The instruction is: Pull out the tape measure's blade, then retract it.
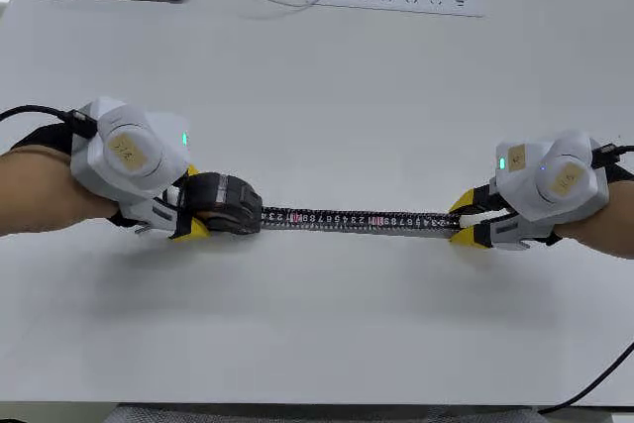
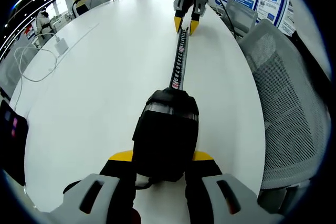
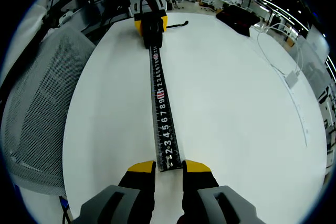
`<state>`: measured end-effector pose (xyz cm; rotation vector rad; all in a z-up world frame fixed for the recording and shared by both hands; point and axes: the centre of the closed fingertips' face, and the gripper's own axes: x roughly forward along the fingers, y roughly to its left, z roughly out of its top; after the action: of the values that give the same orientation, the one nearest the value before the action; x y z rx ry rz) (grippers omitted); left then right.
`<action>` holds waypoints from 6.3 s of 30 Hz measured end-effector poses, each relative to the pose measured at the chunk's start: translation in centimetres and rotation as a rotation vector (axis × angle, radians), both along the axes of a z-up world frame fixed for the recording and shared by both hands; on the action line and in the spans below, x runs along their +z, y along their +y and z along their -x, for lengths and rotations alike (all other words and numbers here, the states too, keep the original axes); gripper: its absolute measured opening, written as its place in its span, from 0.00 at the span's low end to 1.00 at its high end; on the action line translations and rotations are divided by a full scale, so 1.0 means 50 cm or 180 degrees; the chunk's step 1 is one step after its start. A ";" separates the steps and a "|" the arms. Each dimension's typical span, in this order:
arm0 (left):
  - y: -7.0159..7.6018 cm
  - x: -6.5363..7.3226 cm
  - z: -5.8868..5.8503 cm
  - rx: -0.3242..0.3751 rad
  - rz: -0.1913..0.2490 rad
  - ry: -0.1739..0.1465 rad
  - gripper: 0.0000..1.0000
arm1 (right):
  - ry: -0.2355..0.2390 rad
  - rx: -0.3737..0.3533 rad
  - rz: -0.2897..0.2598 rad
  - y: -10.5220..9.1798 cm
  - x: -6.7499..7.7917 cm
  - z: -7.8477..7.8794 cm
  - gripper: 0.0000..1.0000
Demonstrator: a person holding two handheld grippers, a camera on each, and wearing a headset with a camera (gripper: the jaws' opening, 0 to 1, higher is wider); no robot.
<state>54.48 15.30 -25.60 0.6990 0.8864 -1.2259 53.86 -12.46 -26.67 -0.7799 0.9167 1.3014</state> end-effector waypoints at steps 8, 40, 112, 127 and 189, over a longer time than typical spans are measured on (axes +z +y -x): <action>-0.001 -0.002 0.000 -0.0006 -0.0023 -0.0019 0.35 | 0.0032 -0.0040 -0.0021 0.001 0.001 0.001 0.19; -0.008 0.006 -0.002 0.0188 0.0090 -0.0038 0.68 | -0.0021 -0.0282 -0.0155 0.019 0.009 -0.010 0.55; 0.059 0.145 0.059 0.1917 0.1357 -0.0604 0.75 | -0.0627 -0.1639 -0.1256 0.052 0.135 0.045 0.66; 0.050 0.129 0.110 0.2087 0.1422 -0.0603 0.81 | -0.0659 -0.1819 -0.1299 0.051 0.116 0.083 0.71; 0.045 0.086 0.177 0.2295 0.1432 -0.0406 0.85 | -0.0600 -0.1984 -0.1287 0.035 0.085 0.145 0.94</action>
<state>45.66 17.53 -21.32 0.0656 0.6348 -0.6774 46.62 -10.71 -22.42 -0.2557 0.6391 0.8029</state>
